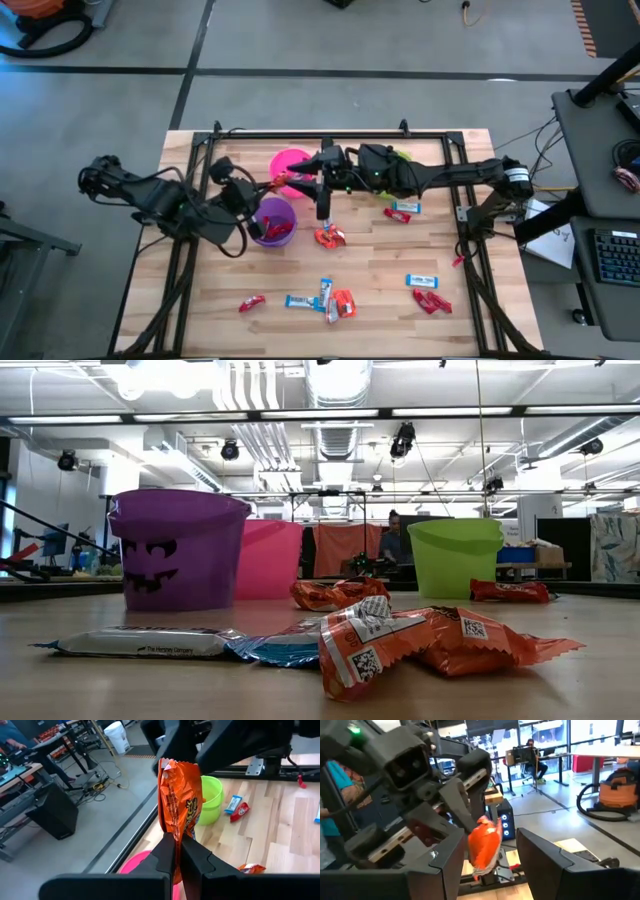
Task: Sort candy
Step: Put the orange chocolate into the green bucket
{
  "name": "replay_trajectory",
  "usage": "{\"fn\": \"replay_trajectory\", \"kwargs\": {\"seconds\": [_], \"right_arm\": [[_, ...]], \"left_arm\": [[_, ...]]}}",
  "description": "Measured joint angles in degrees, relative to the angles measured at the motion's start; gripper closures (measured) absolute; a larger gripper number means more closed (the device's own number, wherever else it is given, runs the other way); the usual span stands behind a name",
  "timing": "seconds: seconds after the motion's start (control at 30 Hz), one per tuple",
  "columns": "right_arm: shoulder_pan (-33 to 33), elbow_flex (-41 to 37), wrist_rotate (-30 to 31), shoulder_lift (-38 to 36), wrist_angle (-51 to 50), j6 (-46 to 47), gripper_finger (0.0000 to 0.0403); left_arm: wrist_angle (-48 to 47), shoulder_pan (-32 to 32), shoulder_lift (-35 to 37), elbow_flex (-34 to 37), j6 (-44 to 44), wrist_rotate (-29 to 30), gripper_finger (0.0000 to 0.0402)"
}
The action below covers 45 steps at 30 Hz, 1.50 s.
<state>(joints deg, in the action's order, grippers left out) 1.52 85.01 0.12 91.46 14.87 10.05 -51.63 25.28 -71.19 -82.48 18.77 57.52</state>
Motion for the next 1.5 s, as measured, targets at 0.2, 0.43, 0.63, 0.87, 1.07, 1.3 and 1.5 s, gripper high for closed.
{"fn": "replay_trajectory", "kwargs": {"seconds": [0.2,0.43,0.63,0.87,1.07,1.3,1.5], "right_arm": [[0.03,0.00,-0.59,0.16,-0.50,-0.02,0.0287],[0.15,0.00,-2.66,0.28,-0.96,-0.77,0.0385],[0.39,0.00,-2.72,0.11,-1.32,-0.80,0.0390],[1.75,1.11,-2.72,-0.20,-9.48,-1.54,0.0391],[6.11,8.12,-2.01,-0.60,-29.59,-5.06,0.0391],[13.60,15.96,11.95,-0.63,-65.32,0.11,0.0391],[20.52,15.19,14.94,-0.64,-88.83,14.27,0.0391]], "left_arm": [[0.12,0.00,0.17,0.00,-0.01,0.02,0.0401],[0.08,-0.26,0.01,0.00,-0.05,0.04,0.0401],[0.17,-0.26,0.01,0.00,0.63,0.43,0.0388],[-0.07,-0.26,0.22,0.00,1.78,0.03,0.0316],[-5.07,-0.26,0.85,0.00,6.53,-1.67,0.0267],[-12.33,-0.26,1.00,0.00,15.45,-4.41,0.0256],[-14.39,-0.26,1.04,0.00,18.25,-4.64,0.0255]]}}
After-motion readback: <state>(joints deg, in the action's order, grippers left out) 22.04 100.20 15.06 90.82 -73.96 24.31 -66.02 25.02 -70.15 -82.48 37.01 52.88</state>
